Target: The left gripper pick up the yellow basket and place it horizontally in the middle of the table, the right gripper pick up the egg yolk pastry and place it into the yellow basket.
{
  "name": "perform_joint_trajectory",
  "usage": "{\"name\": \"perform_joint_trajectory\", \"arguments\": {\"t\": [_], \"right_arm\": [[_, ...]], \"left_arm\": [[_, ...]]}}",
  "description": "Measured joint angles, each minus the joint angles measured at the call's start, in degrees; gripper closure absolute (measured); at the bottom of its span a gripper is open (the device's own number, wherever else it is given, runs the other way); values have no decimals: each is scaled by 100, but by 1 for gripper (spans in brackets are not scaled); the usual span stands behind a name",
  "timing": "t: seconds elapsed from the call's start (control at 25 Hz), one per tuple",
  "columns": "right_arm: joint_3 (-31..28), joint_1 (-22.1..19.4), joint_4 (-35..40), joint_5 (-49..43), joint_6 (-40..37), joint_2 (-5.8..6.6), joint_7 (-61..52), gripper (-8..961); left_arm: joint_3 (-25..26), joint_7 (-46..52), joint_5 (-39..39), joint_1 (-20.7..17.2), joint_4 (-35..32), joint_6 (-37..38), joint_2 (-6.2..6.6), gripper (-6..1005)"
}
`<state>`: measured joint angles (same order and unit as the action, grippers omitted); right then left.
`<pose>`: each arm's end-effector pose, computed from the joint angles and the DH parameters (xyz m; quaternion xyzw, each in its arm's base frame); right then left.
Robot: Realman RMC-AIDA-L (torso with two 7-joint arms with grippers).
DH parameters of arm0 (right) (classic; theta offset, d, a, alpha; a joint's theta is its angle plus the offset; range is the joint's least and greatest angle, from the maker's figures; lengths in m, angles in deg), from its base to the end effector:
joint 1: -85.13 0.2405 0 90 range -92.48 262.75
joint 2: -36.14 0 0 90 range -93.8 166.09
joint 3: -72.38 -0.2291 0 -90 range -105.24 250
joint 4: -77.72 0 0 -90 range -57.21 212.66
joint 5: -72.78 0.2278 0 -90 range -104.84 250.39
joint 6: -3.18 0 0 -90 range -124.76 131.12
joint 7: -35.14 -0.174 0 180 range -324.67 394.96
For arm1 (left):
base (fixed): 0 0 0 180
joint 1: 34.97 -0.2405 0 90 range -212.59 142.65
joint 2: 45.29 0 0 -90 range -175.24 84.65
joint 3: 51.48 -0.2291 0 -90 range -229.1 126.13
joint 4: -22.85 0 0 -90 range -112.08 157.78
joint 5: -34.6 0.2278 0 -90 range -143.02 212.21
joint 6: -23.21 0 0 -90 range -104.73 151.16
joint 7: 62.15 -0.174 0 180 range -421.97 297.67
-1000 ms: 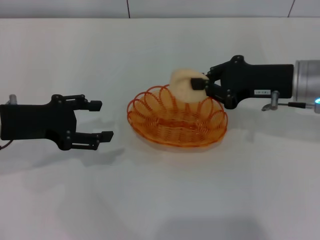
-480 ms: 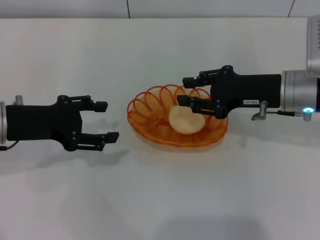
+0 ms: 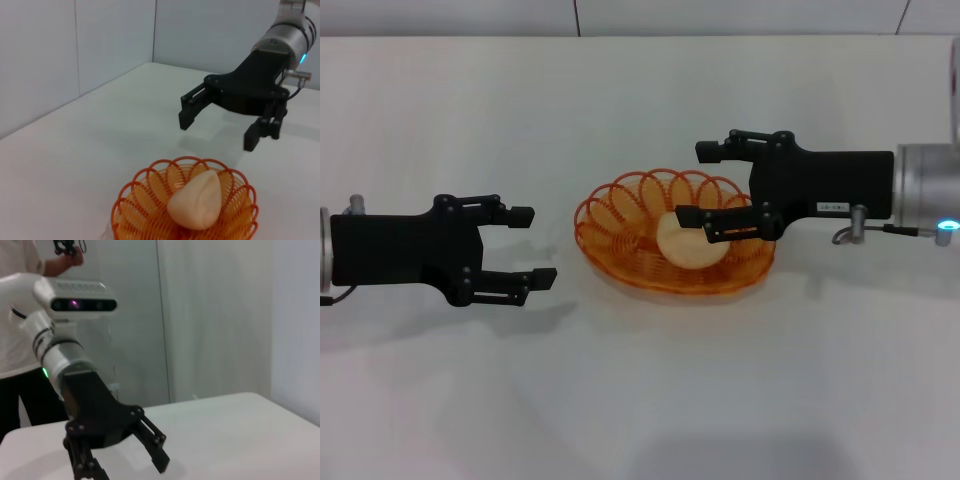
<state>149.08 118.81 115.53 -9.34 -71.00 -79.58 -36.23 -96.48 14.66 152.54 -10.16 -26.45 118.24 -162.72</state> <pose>0.1595 0.3707 -0.0538 -0.9559 0.0717 0.2596 0.1172 -0.2550 0.3214 0.0145 -0.9707 -0.1365 -0.1613 0.1145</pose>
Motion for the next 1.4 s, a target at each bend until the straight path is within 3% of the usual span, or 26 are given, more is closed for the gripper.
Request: {"name": "perform_joint_trajectory", "arguments": {"t": [0.2,0.44,0.68,0.92,1.4], "right_arm": [[-221,-256,-5,30,-437,130,361,132],[-396,-645,-18,-195,-880,420,612,98],[-441,-773,-96,-489,-1260,612,645,93],[-445,-779,-166,-547,-1319,648,622,94],[-446,-767,-167,-635,-1323,652,557,96]], "left_arm": [[0,0,0,14,0,30,29,184],[0,0,0,48,0,99,103,184],[0,14,-1,128,-1,317,188,183],[-9,49,121,316,47,573,263,183],[-58,61,288,447,66,706,232,183]]}}
